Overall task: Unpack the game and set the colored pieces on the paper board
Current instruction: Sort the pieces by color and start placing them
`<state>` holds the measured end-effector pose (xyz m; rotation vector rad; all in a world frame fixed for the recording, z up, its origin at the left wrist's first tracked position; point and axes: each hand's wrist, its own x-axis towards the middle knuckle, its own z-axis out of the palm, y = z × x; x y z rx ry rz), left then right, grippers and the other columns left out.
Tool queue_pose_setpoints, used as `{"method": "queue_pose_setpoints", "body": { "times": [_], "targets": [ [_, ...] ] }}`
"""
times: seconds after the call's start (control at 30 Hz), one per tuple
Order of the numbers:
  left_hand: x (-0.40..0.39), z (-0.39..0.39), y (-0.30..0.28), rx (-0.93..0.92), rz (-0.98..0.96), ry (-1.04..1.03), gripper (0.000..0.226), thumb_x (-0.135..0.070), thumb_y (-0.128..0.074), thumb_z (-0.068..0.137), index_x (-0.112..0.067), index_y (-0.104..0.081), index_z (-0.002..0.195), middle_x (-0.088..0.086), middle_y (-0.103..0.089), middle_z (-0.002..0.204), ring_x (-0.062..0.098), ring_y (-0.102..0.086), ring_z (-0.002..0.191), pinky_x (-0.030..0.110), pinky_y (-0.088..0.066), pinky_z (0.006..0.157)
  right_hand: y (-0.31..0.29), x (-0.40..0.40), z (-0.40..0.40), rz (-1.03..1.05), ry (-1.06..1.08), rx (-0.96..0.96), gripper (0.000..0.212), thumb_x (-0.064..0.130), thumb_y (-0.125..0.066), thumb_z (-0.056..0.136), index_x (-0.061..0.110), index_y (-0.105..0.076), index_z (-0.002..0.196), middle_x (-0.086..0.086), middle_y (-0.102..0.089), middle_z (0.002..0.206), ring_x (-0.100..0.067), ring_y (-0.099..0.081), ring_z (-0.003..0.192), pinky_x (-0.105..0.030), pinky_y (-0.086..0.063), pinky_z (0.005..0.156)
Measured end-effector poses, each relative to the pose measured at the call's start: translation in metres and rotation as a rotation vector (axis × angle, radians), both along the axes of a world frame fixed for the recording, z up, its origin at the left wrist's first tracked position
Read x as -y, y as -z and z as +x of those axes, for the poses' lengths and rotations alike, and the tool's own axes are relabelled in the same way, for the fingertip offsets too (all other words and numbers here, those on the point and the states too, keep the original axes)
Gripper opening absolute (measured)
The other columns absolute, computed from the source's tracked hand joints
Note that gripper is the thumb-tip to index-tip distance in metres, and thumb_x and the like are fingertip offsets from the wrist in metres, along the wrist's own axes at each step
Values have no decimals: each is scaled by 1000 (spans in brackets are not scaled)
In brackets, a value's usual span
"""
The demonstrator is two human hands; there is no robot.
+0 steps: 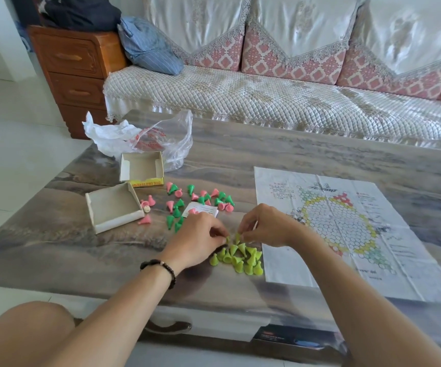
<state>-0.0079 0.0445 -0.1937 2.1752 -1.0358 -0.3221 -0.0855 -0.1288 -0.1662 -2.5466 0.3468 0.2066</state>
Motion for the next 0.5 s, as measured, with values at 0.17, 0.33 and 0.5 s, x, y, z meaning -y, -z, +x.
{"method": "queue_pose_setpoints", "body": {
  "times": [0.17, 0.33, 0.5],
  "targets": [
    [-2, 1, -2, -23, 26, 56, 21, -12, -68, 87, -21, -75, 104, -6, -73, 98, -7, -57, 74, 1, -41, 66, 4, -3, 0, 14, 4, 55, 10, 22, -68, 82, 17, -75, 86, -3, -72, 80, -16, -66, 71, -30, -54, 69],
    [-7, -1, -1, -11, 61, 97, 26, -10, -60, 92, -25, -73, 109, -11, -71, 108, -7, -57, 85, -4, -36, 69, 6, -7, -2, 5, -11, 29, 13, 21, -63, 87, 15, -75, 89, -3, -68, 73, -7, -56, 57, -8, -39, 48],
    [-21, -1, -4, 28, -2, 63, 24, -14, -62, 91, -23, -72, 110, -13, -70, 104, -3, -61, 90, 6, -44, 75, 3, -10, -2, 23, 24, 98, 15, 20, -60, 87, 16, -74, 90, 2, -67, 74, -7, -58, 64, -14, -42, 55]
  ]
}}
